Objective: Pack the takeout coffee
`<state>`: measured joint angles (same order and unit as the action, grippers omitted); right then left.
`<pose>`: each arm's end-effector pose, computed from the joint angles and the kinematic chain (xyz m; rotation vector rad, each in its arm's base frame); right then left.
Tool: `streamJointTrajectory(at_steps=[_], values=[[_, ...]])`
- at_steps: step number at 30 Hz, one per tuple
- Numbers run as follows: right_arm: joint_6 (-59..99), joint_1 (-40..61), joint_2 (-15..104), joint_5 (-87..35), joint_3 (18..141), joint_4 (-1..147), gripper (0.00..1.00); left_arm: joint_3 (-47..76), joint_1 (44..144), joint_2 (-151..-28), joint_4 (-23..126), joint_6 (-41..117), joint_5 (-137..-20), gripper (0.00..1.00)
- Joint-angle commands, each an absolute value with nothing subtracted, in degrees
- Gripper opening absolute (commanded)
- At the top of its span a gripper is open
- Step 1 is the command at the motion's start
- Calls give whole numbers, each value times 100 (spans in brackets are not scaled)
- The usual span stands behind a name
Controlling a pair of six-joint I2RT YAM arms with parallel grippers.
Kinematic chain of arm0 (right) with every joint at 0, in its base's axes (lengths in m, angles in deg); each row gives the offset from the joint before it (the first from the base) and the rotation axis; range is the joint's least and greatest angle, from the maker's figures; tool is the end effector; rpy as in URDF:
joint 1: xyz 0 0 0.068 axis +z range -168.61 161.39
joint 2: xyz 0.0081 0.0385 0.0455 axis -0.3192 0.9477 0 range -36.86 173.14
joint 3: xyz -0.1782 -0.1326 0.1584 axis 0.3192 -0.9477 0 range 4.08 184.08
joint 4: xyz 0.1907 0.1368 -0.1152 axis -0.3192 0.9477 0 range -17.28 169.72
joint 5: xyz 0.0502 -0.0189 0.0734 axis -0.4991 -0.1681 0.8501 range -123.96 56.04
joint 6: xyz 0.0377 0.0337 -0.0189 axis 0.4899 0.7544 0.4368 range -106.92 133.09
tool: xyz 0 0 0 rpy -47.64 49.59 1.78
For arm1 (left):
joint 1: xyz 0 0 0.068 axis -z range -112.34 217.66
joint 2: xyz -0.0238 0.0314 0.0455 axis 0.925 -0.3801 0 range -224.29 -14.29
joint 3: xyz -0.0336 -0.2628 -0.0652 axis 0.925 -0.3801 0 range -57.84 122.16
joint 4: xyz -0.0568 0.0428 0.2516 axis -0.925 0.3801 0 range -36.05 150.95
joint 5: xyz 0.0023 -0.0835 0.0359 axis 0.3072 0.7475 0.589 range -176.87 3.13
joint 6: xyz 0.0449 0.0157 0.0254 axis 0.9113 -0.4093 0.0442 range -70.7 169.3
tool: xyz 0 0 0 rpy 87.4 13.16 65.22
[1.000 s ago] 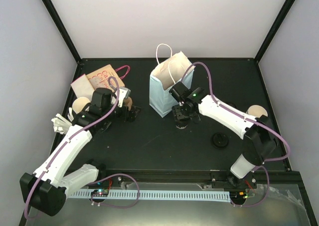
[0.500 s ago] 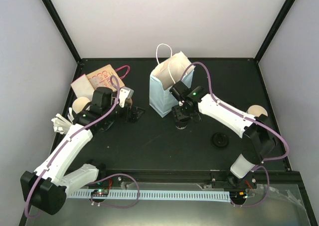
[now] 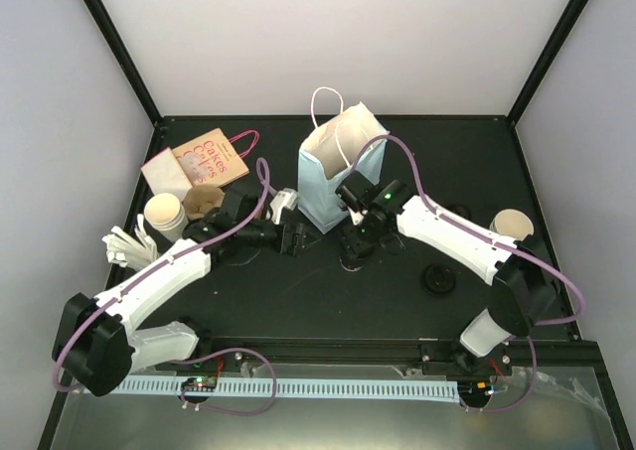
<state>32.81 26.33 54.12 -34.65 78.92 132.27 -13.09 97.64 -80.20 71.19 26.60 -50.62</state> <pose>0.2152 0.2141 0.2608 -0.6350 2.8488 0.1812 0.1999 -0.1396 0.2584 0.5167 2.3057 -1.1852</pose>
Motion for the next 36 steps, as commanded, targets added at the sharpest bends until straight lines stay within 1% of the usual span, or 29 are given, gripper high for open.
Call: streamJointTrajectory(at_steps=[1,8,14,18,21,25,31,36], values=[[3303,3073,5604,-3095,7834,13698,64,-1627,9833,-8064,6149,1885,-4988,98],[3304,3477,5888,-3445,8119,13792,64,-1932,9726,-8119,5834,1572,-5094,99],[3278,3505,5955,-3488,8186,13737,64,-2031,9568,-7863,6117,1660,-5754,99],[3185,3535,5991,-3312,8186,13663,64,-2036,9543,-8137,5925,1582,-5300,98],[3123,3651,6061,-3238,8256,13681,64,-2138,9535,-8399,5567,1402,-4958,92],[3136,3787,6155,-3316,8342,13746,64,-2321,9535,-8519,5168,1225,-4812,84],[3150,3790,6201,-3327,8359,13738,64,-2354,9530,-8660,5138,1234,-4795,70],[3137,3786,6219,-3290,8370,13723,64,-2421,9530,-8963,4907,1155,-4713,63]])
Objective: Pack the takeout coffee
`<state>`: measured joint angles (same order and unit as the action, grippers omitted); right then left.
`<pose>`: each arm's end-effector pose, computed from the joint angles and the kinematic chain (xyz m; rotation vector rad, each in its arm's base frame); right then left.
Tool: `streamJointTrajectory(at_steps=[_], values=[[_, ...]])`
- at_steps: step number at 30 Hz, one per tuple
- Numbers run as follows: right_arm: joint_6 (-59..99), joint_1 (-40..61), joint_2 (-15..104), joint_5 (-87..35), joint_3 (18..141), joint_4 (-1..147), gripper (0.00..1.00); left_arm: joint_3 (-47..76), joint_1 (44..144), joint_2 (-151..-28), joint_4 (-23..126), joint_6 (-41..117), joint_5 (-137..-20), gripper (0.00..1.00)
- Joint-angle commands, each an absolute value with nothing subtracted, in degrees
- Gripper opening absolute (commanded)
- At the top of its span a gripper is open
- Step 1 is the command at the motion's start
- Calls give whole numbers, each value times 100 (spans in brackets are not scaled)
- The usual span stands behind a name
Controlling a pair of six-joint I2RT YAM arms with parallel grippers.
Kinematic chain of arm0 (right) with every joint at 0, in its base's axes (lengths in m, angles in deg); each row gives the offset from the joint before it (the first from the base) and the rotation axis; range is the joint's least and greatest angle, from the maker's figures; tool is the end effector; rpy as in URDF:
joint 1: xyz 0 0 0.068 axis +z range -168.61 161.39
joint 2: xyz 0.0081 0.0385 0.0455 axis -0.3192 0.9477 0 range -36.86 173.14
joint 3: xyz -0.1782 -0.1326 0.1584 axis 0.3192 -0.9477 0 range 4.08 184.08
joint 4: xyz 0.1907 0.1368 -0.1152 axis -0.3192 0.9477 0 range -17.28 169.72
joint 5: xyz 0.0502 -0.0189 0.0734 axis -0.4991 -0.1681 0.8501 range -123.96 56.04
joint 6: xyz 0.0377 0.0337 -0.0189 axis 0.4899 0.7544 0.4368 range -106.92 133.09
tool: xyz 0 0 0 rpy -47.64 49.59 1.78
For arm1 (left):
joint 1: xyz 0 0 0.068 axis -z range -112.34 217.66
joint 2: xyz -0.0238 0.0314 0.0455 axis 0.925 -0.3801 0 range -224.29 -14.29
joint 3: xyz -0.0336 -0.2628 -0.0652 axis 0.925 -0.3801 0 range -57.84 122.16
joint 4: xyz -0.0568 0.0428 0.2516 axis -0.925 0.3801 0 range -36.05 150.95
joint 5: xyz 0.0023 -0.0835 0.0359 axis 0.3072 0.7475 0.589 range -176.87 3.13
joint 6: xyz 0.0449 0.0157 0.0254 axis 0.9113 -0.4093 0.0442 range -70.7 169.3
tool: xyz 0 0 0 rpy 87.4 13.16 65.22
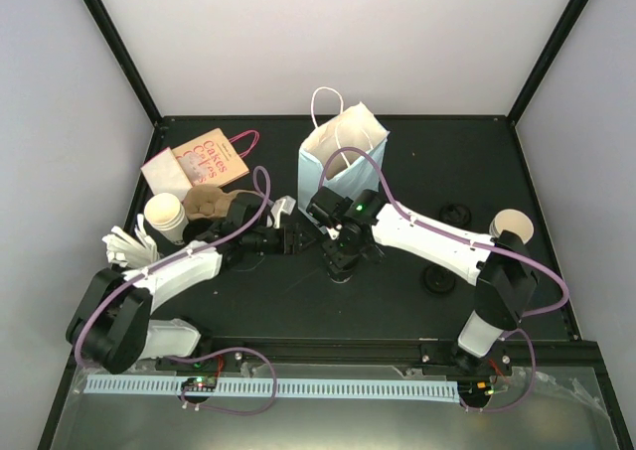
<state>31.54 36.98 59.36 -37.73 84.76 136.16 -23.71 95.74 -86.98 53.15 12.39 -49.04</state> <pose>0.1837 0.2640 0.2606 -0.9296 2.7967 0.0939 0.2114 -0.1374 0.1974 0.2155 2.4045 -1.3152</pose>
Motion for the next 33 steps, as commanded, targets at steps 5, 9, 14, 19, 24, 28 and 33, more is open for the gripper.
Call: streamJointTrajectory(at_steps=[5,9,14,19,24,28,33], values=[[3119,3784,6260,-3296,8368,13744,64,-2462,9528,-9184,4512,1097,-4465,60],[3102,3790,6289,-3271,8388,13754,63,-2421,9543,-9387,4317,1100,-4254,58],[3095,3792,6338,-3325,8429,13817,63,-2436,9561,-9545,4045,974,-4084,57],[3084,3798,6357,-3312,8466,13836,63,-2354,9601,-9714,4072,975,-4111,56],[3084,3798,6410,-3299,8484,13829,63,-2276,9657,-9965,4207,973,-4231,53],[3075,3799,6461,-3302,8489,13841,63,-2196,9666,-10206,4530,1024,-4434,52],[3104,3799,6595,-3296,8456,13873,63,-2181,9663,-10345,5048,1266,-4841,51]])
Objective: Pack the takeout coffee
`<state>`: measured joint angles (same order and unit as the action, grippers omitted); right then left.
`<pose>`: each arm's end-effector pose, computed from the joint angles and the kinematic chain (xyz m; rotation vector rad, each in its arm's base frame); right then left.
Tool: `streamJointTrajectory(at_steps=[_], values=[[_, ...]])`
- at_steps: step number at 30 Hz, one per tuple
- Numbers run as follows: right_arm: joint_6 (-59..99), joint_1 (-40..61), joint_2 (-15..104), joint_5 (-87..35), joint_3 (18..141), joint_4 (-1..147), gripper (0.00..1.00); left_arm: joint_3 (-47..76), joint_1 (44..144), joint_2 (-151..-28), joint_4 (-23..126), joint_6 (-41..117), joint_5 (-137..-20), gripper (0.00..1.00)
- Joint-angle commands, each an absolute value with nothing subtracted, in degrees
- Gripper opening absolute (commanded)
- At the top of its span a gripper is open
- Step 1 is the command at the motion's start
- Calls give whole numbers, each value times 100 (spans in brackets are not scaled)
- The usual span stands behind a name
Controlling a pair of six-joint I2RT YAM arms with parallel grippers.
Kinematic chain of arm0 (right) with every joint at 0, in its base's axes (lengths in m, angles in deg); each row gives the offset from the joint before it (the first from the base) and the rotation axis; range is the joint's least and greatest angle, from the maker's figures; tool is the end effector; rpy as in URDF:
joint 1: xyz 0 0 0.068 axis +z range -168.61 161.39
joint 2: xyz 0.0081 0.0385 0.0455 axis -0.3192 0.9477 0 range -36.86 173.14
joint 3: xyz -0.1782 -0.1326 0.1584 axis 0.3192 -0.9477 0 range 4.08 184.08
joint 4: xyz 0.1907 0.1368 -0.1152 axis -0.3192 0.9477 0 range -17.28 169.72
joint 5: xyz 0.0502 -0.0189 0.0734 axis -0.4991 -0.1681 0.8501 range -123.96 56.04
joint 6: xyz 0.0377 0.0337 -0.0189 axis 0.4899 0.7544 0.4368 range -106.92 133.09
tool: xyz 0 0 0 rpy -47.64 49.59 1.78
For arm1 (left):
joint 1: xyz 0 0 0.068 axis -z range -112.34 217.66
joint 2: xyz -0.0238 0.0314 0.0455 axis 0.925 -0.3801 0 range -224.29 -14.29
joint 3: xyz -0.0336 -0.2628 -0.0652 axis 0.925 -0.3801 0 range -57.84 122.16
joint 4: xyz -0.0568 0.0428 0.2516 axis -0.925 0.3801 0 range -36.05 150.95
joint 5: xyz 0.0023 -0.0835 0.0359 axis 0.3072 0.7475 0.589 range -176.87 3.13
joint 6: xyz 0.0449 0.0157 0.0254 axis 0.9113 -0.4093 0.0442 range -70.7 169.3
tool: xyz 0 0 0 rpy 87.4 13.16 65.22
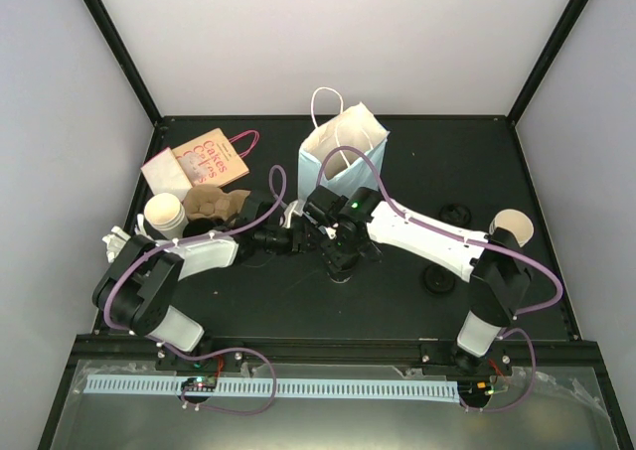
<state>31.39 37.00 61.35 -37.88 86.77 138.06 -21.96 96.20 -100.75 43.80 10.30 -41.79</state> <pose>0.1868 0.2686 0.2589 -0.9430 2.8189 0.0617 0.2350 -0.1564 0.1617 0.2430 2.4709 -1.4672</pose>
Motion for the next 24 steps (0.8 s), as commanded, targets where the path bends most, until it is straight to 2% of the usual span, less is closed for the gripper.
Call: streamJointTrajectory(at_steps=[1,8,19,24], values=[[3102,3801,6616,-3279,8425,13854,63,-2214,9666,-10342,5088,1283,-4906,51],[3118,3799,6869,-3187,8337,13802,61,-2472,9662,-10329,5129,1309,-5113,50],[3213,3799,6580,-3554,8625,13816,62,-2470,9665,-9858,5258,1428,-5191,49],[3308,3799,6651,-3594,8397,13740,61,-2521,9675,-9588,5118,1434,-4904,51]])
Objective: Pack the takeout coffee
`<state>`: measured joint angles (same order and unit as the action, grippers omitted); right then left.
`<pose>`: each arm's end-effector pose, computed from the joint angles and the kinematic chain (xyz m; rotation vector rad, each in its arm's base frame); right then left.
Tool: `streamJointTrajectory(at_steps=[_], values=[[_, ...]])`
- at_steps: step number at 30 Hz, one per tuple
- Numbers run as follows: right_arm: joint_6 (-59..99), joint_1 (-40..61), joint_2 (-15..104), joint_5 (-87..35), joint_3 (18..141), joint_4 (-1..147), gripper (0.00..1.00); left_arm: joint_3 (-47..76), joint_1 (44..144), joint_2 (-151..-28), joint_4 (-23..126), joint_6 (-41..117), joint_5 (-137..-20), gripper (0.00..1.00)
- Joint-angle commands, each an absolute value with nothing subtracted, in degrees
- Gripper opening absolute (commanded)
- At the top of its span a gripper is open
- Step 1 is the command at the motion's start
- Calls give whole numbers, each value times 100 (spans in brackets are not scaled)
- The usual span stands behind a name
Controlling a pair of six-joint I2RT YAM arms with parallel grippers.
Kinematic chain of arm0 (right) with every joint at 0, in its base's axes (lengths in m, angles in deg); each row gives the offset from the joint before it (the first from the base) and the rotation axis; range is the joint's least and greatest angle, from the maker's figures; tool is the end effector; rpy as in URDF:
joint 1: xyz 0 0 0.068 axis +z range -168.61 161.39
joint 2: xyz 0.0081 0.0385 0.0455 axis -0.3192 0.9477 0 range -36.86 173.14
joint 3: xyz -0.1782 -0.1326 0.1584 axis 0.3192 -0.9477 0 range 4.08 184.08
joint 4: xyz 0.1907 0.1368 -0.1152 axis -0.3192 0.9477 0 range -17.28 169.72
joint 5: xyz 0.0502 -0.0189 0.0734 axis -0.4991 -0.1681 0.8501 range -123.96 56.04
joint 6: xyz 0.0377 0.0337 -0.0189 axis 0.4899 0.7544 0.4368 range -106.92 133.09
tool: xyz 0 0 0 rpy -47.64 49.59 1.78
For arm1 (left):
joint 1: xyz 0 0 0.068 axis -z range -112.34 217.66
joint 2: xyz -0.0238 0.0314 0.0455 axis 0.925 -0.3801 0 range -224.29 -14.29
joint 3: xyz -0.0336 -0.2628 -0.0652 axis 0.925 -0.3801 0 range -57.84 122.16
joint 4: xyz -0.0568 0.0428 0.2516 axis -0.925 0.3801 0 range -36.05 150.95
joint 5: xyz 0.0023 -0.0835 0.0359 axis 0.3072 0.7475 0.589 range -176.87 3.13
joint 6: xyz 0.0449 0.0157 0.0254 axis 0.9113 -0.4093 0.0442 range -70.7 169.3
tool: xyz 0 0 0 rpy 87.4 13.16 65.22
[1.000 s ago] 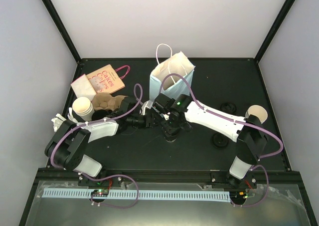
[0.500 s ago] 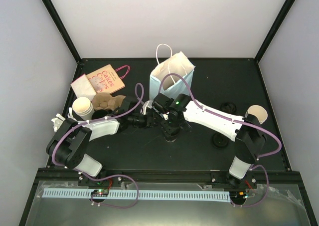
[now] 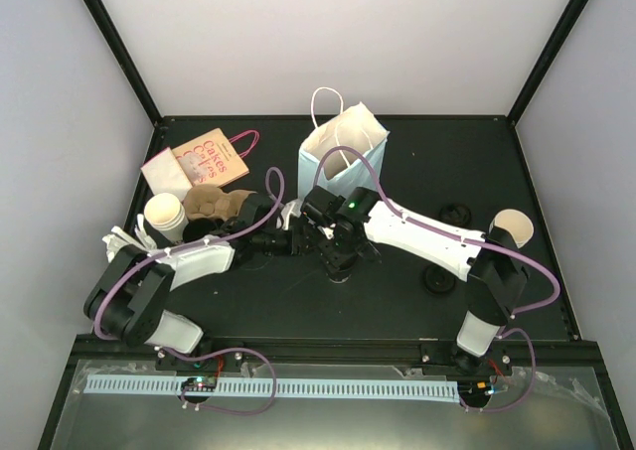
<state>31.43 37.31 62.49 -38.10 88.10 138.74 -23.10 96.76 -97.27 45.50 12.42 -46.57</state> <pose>0.1879 0.2731 0.2588 -0.9512 2.8213 0.0503 0.2278 -0.1530 0.1682 0.2512 2.4456 -1.3639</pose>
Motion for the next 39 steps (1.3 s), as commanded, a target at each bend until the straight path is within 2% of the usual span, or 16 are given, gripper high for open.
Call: streamJointTrajectory(at_steps=[1,7,13,23,28,39], values=[[3331,3799,6639,-3566,8311,13679,61,-2523,9675,-9533,5091,1432,-4809,52],[3390,3799,6579,-3383,8011,13305,61,-2635,9675,-9285,4746,1178,-4106,56],[3402,3799,6575,-3433,8052,13298,60,-2847,9669,-8960,4747,1051,-4000,55],[3363,3799,6563,-3453,8054,13312,60,-2989,9824,-9254,4184,751,-3854,54],[3373,3799,6567,-3430,8015,13300,60,-2976,9835,-9280,3927,618,-4006,54],[3400,3799,6551,-3521,7999,13297,60,-3108,9882,-9641,4763,841,-5005,50]])
